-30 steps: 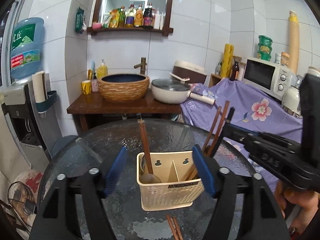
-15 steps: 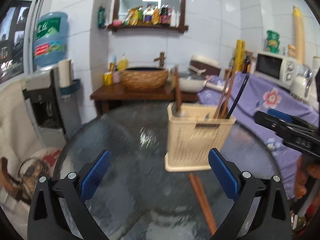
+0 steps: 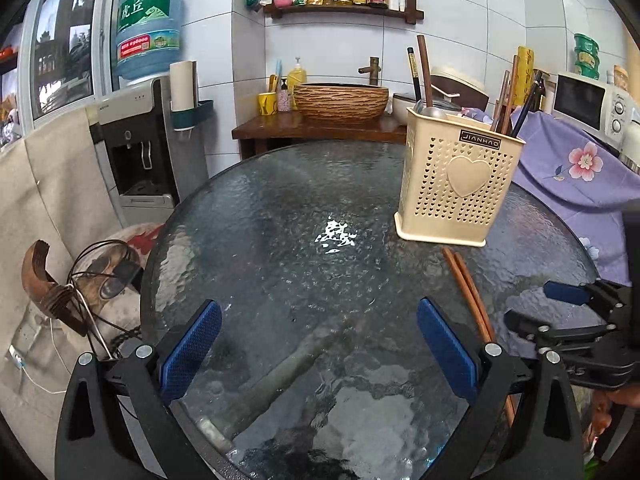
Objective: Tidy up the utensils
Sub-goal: 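Move both open tools back toward the last two brown chopsticks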
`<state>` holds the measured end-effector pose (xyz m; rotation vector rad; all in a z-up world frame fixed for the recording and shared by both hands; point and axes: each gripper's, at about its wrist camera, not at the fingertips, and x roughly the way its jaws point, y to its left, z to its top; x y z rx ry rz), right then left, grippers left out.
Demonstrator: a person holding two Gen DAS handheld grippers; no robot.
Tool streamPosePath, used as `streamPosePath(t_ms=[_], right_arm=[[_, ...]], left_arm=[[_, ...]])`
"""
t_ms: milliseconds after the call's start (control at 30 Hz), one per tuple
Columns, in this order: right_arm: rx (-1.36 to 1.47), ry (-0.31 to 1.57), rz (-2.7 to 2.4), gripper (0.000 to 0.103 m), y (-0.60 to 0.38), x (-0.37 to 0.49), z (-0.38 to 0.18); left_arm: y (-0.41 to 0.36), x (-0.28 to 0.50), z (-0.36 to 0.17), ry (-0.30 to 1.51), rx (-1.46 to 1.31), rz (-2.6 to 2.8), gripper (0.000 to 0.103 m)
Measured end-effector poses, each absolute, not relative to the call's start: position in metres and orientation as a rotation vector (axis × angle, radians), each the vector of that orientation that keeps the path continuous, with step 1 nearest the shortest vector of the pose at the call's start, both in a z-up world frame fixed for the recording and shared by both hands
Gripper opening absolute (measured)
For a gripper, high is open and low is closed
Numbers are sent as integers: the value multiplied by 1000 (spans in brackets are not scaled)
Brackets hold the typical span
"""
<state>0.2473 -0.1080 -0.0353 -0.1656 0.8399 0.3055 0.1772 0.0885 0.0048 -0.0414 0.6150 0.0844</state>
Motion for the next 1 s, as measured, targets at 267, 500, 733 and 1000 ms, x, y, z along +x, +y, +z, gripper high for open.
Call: streamPosePath(t_ms=[267, 500, 733, 1000], right_arm=[[-202, 886, 262, 75, -98, 256, -55], [-200, 921, 257, 75, -97, 265, -60], [-159, 930, 192, 74, -133, 261, -60], [-13, 910, 184, 73, -176, 260, -57]], left_arm=[[85, 173, 0, 616, -45, 66, 96], [77, 174, -3, 627, -34, 42, 96], [68, 181, -10, 656, -22, 3, 96], [48, 200, -15, 694, -52, -74, 96]])
